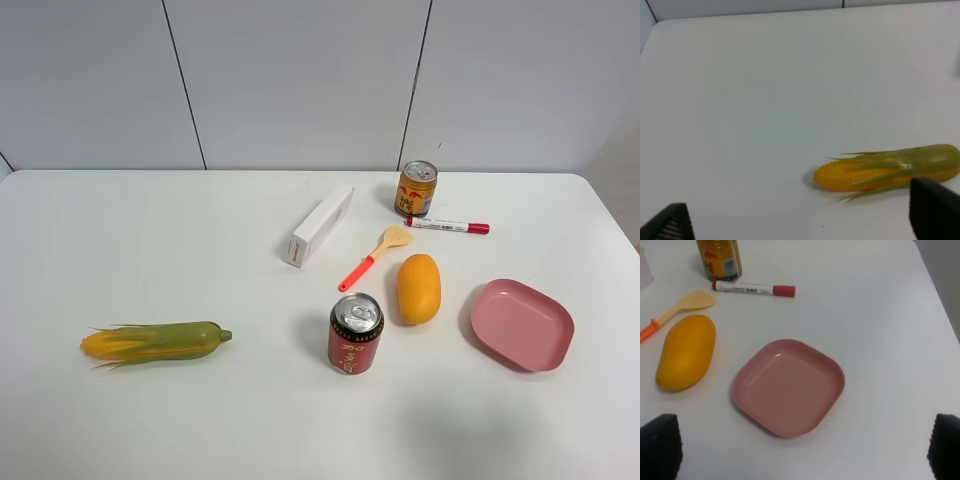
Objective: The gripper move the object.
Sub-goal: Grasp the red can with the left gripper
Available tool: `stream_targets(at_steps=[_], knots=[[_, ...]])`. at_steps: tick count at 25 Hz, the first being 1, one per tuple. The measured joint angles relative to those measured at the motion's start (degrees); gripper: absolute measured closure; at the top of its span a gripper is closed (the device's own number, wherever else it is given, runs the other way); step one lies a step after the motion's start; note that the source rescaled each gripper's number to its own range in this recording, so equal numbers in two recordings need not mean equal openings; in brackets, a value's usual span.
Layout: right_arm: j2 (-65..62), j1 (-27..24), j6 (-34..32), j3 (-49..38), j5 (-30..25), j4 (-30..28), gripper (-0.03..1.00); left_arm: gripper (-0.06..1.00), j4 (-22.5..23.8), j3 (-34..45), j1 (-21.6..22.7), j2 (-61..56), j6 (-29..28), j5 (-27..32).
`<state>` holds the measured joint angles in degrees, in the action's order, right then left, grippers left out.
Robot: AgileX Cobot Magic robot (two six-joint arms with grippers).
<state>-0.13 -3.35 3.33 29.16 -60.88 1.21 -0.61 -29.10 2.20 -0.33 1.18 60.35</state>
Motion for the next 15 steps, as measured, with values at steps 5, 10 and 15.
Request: stream_targets(at_steps=[5, 10, 15], knots=[[0.0, 0.0, 0.0, 0.0, 0.0, 0.0, -0.03, 0.12, 0.0, 0.0, 0.0, 0.0, 0.0, 0.0], [0.0, 0.0, 0.0, 0.0, 0.0, 0.0, -0.03, 0.12, -0.1, -1.17, 0.0, 3.03, 0.0, -0.05], [0.0, 0.0, 0.0, 0.0, 0.0, 0.0, -0.03, 0.12, -3.0, -6.51, 0.0, 11.77, 0.15, -1.56]])
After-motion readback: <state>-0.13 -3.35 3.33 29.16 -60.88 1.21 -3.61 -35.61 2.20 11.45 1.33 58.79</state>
